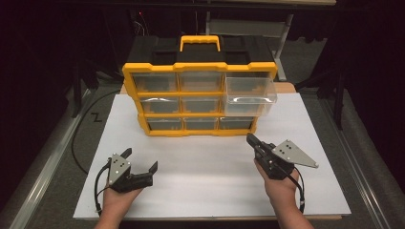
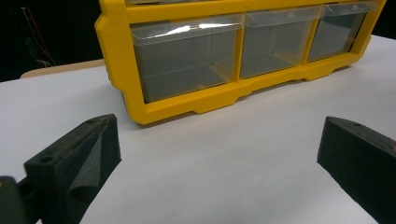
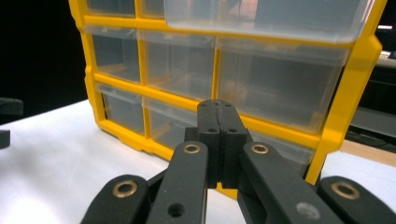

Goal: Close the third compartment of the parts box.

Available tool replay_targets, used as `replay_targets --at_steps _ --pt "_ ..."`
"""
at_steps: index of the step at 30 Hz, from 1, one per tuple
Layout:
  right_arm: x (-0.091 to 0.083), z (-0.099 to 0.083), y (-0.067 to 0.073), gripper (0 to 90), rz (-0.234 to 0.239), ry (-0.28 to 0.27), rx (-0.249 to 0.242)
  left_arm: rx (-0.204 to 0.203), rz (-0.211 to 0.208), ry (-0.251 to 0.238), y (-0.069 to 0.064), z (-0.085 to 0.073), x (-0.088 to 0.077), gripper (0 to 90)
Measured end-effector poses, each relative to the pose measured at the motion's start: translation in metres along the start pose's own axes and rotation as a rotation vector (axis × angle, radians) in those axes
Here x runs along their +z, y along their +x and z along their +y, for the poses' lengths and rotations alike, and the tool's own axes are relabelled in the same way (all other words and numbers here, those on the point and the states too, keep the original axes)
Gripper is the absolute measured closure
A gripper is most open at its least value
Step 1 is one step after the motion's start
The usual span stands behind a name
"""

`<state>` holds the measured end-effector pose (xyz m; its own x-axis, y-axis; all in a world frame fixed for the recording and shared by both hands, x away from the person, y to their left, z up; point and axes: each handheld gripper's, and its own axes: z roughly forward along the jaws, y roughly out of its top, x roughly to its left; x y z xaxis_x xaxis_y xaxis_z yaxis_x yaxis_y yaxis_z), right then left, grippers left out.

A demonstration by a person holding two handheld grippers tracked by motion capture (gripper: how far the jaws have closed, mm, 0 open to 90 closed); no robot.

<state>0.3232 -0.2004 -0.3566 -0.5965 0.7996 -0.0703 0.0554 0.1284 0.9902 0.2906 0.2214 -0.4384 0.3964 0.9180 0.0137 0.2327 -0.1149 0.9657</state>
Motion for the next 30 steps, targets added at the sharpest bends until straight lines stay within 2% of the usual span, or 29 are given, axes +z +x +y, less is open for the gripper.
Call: replay_targets --at_steps 8,24,30 --pt "0.002 0.011 0.001 90.0 0.002 -0.031 0.012 -0.001 -0.002 -0.002 0.0 0.0 0.0 0.3" --pt "0.002 0.04 0.007 90.0 -0.004 -0.075 -0.008 -0.008 -0.007 -0.005 0.001 0.0 0.0 0.3" --pt "0.002 0.048 0.006 90.0 -0.009 -0.098 0.004 -0.006 -0.008 -0.003 0.001 -0.001 0.0 0.3"
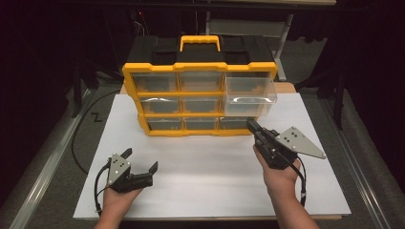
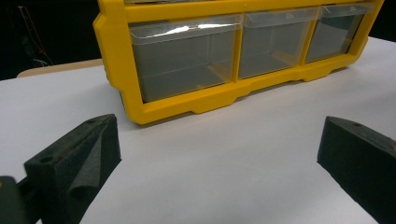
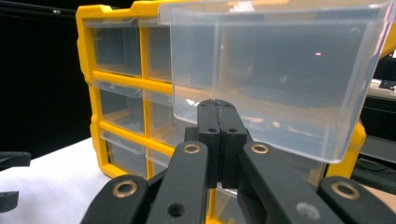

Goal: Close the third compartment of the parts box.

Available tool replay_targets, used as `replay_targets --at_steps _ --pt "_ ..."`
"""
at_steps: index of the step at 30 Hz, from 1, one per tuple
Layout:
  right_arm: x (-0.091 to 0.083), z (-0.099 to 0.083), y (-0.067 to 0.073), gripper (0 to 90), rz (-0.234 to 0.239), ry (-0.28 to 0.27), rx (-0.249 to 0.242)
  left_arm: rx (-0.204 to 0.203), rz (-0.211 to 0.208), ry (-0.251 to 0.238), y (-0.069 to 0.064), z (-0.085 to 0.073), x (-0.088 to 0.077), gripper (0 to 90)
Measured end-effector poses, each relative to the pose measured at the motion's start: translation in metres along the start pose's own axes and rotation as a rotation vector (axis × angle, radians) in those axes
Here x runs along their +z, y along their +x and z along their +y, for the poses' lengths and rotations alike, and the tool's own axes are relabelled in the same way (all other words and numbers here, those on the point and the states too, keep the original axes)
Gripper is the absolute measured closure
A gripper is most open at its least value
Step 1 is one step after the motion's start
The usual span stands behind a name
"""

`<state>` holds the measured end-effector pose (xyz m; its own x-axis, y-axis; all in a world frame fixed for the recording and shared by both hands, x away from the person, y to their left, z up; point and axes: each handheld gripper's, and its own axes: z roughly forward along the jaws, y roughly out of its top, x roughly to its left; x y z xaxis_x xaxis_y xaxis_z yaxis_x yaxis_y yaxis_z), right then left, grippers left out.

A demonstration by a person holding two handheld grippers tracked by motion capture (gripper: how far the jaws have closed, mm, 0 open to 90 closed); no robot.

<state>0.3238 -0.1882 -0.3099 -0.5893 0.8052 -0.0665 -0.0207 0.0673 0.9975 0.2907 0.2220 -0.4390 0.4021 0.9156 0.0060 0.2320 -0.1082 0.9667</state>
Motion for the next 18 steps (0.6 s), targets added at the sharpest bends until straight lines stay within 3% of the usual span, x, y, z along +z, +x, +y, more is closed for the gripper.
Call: replay_targets --at_steps 18 --pt "0.012 0.02 -0.006 90.0 -0.043 -0.004 0.0 -0.006 0.001 -0.007 0.001 0.0 -0.001 0.3"
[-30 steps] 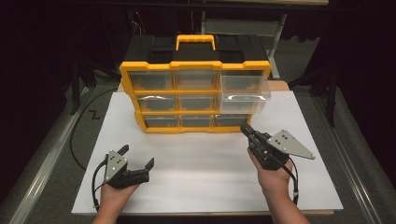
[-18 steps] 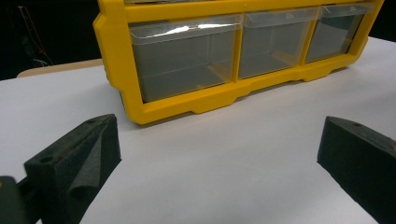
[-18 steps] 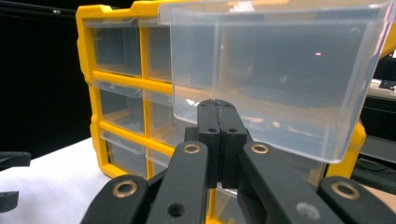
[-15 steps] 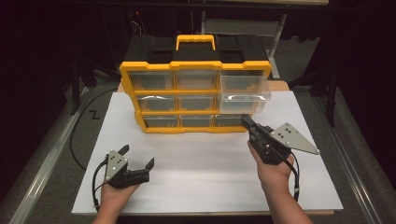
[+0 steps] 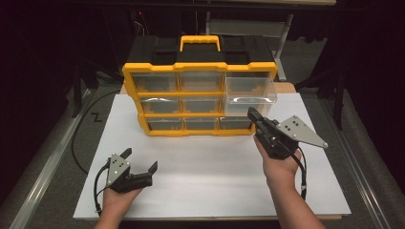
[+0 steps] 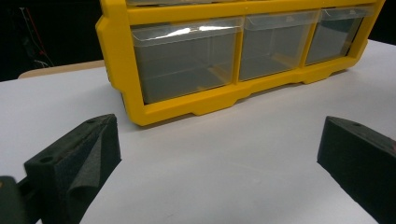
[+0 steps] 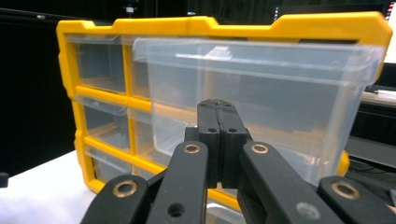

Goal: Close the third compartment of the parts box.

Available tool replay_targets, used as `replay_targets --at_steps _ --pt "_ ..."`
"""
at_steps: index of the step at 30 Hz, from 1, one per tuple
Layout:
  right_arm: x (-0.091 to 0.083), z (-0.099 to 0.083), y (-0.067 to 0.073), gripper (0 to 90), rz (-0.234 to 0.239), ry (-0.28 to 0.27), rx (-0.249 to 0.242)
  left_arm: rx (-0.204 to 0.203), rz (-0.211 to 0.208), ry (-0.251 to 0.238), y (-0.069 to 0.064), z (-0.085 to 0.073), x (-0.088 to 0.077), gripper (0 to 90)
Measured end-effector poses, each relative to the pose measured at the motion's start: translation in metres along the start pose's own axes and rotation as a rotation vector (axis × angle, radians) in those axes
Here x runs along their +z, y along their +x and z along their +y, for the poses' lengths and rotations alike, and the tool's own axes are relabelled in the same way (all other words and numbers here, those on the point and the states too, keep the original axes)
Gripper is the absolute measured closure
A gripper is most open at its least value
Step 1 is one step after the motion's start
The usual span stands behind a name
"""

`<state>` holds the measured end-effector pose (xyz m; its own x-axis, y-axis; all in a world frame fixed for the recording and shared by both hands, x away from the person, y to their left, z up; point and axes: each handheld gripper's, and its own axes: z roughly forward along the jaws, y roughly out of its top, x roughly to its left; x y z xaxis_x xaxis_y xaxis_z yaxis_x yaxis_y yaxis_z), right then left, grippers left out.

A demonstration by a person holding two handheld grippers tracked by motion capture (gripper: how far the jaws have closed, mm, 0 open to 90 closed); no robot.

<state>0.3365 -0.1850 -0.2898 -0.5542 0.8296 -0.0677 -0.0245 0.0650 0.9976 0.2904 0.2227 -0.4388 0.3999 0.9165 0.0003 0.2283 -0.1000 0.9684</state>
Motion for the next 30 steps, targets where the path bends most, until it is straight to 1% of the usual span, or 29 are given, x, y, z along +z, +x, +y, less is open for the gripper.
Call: replay_targets --at_steps 1,5,9,17,30 --pt "0.001 0.003 -0.003 90.0 -0.006 -0.001 0.008 -0.002 -0.001 0.0 0.0 0.0 0.0 0.3" --pt "0.002 0.007 -0.006 90.0 -0.022 -0.001 0.01 -0.002 -0.002 -0.004 0.0 0.0 -0.001 0.3" --pt "0.003 0.008 -0.008 90.0 -0.026 -0.005 0.02 -0.002 -0.001 -0.007 0.001 0.001 -0.001 0.3" --pt "0.006 0.011 -0.005 90.0 -0.024 -0.005 0.011 0.0 -0.004 -0.004 0.0 0.001 -0.001 0.3" --pt "0.013 0.018 -0.006 90.0 -0.03 -0.007 0.004 -0.004 -0.003 -0.004 0.001 0.0 0.0 0.3"
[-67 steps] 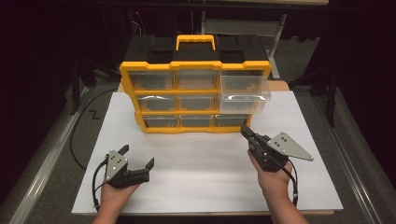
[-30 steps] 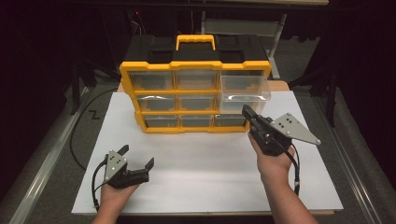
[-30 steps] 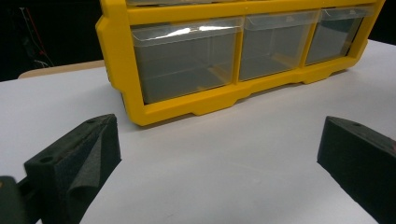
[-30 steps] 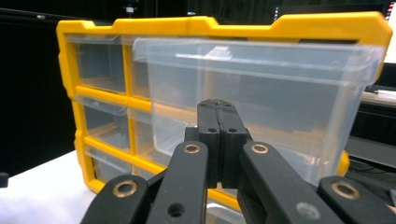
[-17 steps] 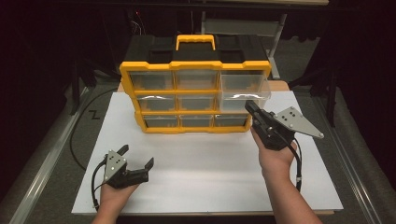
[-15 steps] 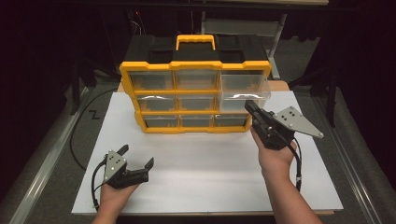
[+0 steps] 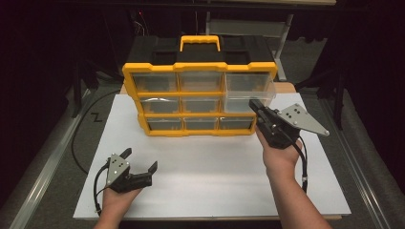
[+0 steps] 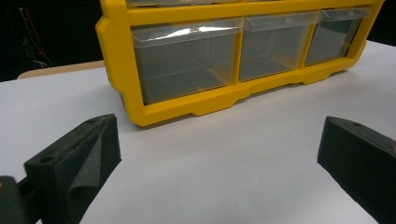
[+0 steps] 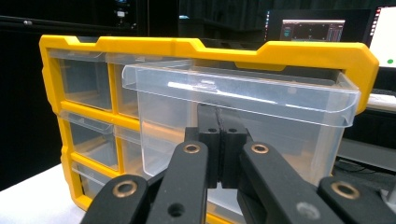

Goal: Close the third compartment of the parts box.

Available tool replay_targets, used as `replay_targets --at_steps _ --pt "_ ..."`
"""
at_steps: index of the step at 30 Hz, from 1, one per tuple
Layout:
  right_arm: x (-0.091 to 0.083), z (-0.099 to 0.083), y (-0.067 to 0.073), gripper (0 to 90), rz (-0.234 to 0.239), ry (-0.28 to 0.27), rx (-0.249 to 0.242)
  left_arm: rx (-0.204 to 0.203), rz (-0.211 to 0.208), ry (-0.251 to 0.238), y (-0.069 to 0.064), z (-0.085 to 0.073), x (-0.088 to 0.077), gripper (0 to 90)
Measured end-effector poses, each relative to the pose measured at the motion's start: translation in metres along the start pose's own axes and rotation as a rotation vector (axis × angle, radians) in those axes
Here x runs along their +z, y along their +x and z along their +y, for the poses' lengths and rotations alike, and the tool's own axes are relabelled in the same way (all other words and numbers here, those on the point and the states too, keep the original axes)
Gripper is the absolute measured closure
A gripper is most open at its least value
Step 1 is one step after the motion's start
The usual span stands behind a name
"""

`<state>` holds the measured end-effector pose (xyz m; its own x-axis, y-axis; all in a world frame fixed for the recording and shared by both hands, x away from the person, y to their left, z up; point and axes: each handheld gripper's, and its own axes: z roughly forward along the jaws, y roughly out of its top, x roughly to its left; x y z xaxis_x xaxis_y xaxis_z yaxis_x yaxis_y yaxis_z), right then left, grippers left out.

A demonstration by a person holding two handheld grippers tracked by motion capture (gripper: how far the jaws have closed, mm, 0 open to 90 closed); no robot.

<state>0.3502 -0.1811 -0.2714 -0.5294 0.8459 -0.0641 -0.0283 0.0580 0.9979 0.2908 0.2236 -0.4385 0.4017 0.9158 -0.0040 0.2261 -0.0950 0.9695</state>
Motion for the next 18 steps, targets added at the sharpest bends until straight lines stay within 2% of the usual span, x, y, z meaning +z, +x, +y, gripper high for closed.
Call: replay_targets --at_steps 18 --pt "0.012 0.001 -0.004 90.0 -0.029 0.015 0.01 -0.002 -0.01 -0.002 0.0 0.0 -0.001 0.3"
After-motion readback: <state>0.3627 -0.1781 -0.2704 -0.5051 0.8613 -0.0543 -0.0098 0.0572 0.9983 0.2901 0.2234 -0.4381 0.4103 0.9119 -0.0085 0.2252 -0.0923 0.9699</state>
